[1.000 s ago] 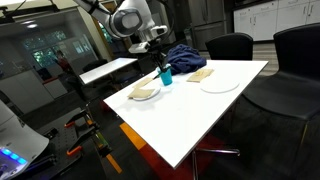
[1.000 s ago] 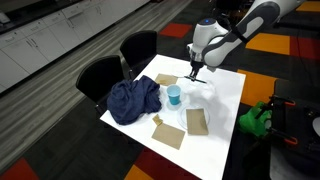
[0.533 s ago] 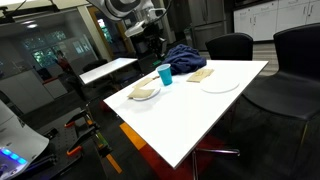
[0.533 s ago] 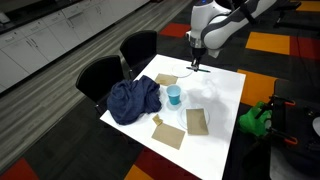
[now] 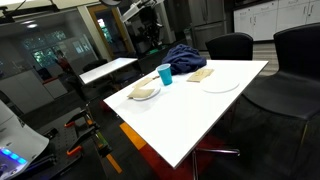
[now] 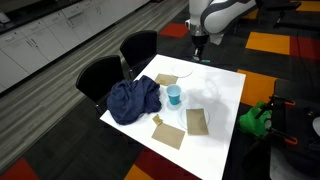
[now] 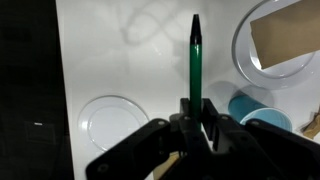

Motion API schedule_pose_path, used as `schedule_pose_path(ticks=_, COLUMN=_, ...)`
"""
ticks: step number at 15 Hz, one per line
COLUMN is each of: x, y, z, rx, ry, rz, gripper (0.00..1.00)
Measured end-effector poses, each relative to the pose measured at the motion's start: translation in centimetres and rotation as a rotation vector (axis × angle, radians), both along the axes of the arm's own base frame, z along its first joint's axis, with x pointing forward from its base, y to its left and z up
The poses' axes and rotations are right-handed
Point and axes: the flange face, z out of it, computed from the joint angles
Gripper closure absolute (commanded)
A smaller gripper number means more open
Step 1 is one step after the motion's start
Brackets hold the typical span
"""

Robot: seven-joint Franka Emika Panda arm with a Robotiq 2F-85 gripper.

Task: Pick the pen and put it in the cup

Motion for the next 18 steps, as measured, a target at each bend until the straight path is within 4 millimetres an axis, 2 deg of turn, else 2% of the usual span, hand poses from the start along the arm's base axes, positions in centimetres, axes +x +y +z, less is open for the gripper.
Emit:
schedule_pose_path(ticks=5, x=0.0, y=0.0, z=-0.5, rx=0.001, ry=0.008, rz=0.0, gripper=0.85)
schedule_pose_path(ticks=6, x=0.0, y=0.0, z=-0.5, rx=0.001, ry=0.009, rz=0.0, gripper=0.96)
schedule_pose_path(ticks=12, x=0.6, y=0.2, z=-1.1, rx=0.051, ry=-0.035, rz=0.044, gripper=0.96)
schedule_pose_path(ticks=18, x=1.6, y=0.3, z=-3.1, rx=0.192, ry=-0.123, rz=0.156, gripper=0.96)
